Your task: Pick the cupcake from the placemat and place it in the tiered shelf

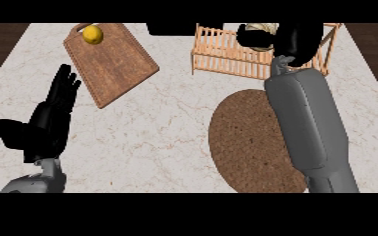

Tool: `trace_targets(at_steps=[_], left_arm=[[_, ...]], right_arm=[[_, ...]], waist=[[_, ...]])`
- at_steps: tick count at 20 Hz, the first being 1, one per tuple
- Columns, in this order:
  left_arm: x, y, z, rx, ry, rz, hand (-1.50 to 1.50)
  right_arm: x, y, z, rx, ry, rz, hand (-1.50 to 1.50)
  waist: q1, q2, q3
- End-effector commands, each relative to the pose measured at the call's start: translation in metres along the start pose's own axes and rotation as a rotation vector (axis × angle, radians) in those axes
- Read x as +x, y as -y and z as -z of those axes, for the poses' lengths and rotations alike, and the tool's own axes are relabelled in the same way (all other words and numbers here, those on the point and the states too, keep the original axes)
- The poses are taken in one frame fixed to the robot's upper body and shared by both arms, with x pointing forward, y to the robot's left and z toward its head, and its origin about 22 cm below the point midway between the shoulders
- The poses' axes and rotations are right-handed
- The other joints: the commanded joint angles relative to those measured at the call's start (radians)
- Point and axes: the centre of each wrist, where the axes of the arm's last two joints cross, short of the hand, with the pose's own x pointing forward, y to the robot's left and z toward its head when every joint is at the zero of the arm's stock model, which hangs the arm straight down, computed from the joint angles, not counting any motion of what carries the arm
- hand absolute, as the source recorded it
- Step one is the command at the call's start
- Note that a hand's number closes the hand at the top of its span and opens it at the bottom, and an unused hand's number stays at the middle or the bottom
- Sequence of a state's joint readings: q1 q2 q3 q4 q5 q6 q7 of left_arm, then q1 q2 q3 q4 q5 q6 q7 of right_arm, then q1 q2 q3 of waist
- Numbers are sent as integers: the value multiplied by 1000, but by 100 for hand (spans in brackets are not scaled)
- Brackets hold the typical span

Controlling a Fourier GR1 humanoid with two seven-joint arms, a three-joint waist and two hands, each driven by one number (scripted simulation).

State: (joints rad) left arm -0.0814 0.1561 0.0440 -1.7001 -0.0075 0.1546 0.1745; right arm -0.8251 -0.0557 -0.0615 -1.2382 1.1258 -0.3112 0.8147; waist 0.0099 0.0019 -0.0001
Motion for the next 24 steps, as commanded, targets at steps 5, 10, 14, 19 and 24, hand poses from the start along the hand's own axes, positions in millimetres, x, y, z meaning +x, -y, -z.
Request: trace_targets(at_steps=[5,10,14,19,24], left_arm=[[3,2,9,8,-16,2,0],[3,-10,-8,-11,5,9,0],[4,-11,-1,5,0,17,0],[-10,-9,0,18,-6,9,0],[14,-11,-2,10,-17,2,0]], right_arm=[[-12,-20,22,36,-109,135,-150],[-37,-28,32,71,-70,164,-150],[-24,-15,42,70,-19,231,-150],[-15,-4,40,0,25,373,-150],[-26,32,45,-98,-46,426,-150]], waist=[[-1,1,0],[1,-1,0],[-2,-1,0],[-7,-2,0],[-15,-7,0]])
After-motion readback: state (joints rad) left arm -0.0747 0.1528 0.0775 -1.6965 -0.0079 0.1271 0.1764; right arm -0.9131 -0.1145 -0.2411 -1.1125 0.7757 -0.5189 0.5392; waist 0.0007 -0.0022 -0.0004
